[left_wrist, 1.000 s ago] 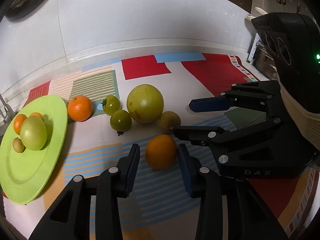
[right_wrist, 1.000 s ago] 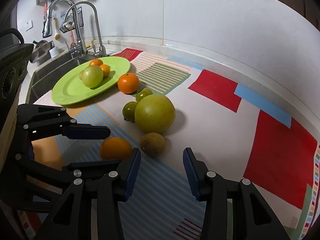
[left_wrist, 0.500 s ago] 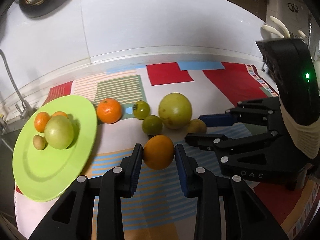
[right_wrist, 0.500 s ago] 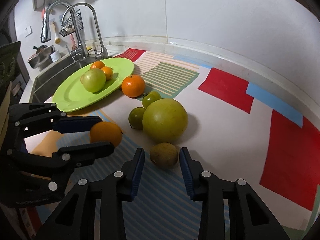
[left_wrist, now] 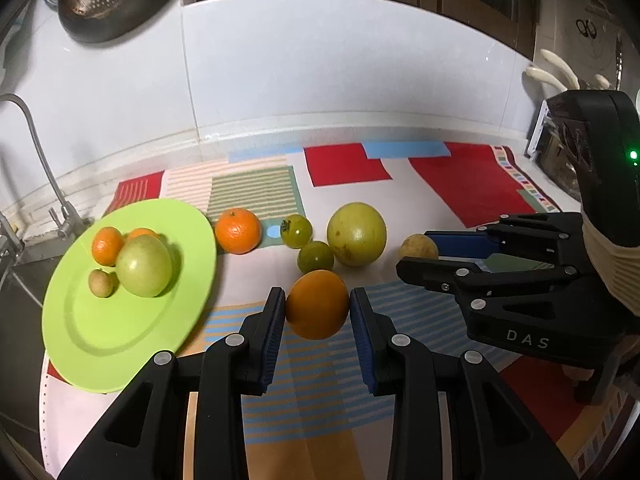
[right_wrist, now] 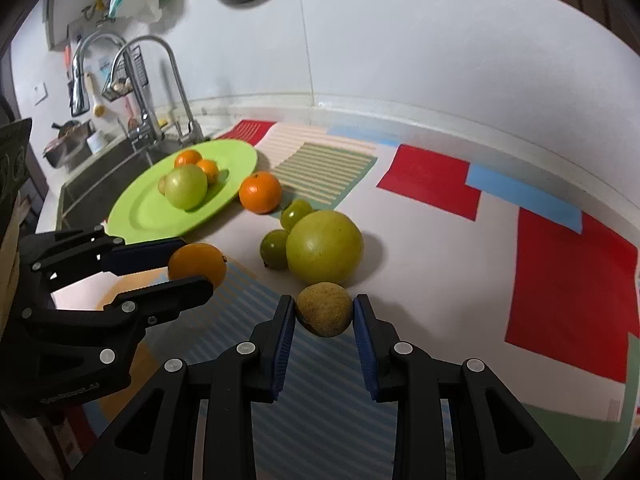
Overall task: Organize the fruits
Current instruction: 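Carry the orange and the kiwi toward the light-green plate with both tools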
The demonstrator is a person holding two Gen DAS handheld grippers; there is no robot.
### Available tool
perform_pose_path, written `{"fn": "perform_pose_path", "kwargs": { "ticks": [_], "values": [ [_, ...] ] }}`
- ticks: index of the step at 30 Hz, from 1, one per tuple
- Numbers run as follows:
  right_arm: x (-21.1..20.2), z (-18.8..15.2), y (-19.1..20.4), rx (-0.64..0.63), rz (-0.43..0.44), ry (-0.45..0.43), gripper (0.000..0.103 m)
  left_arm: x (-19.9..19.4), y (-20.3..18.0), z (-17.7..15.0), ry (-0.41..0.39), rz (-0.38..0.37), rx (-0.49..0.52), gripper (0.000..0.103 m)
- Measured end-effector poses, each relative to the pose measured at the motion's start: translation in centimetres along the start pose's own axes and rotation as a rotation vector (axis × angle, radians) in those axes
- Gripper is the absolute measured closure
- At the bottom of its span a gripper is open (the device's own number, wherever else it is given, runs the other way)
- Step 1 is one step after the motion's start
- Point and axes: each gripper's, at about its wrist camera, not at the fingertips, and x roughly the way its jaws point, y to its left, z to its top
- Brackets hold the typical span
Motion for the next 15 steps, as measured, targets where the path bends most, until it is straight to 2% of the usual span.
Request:
{"fn": "perform_pose_path", "kwargs": {
  "ticks": [15],
  "values": [
    [-5.8,0.6,3.2,0.066,-0.066,-0.133,0.072,-6.1,1.2,-0.4,-0.105,-0.001,-0.038,0.07]
  ]
}}
